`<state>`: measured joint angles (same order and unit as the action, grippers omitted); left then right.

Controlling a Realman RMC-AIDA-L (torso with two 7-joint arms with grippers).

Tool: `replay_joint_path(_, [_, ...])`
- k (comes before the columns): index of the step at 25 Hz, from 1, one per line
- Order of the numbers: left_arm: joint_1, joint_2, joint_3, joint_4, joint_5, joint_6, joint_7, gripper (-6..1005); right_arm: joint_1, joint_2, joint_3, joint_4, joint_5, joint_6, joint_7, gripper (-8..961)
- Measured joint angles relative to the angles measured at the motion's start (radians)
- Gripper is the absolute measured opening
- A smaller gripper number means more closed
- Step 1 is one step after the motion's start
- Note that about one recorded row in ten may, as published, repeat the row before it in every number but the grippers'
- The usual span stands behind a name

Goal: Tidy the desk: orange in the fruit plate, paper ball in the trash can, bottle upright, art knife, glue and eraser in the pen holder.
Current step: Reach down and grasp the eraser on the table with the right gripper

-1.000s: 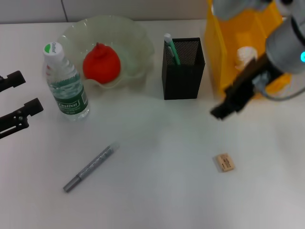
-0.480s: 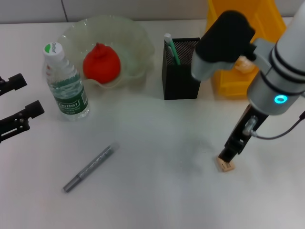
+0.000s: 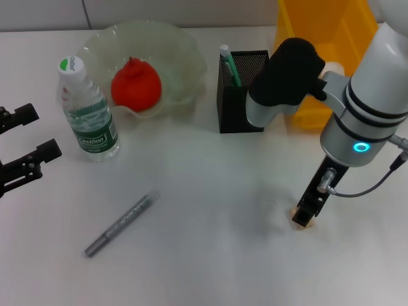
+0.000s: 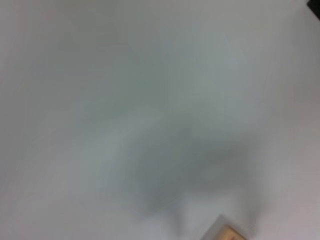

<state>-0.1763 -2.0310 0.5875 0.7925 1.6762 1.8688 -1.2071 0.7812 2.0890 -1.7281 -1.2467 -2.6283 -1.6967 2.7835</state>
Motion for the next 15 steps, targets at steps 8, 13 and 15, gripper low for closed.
replay_joint_path(8, [-0.005,-0.001,0.0,0.001,0.001,-0.005,0.0,757,0.006,0.001,-0.049,0.01,0.001,0.021,0.003,585])
replay_joint_path(13, [-0.003,-0.002,0.0,0.001,0.001,-0.006,0.0,757,0.006,0.0,-0.051,0.028,-0.006,0.044,0.004,585])
replay_joint_path(15, [-0.002,-0.002,0.0,0.0,0.001,-0.007,0.0,757,0.007,0.0,-0.052,0.034,-0.006,0.046,0.004,622])
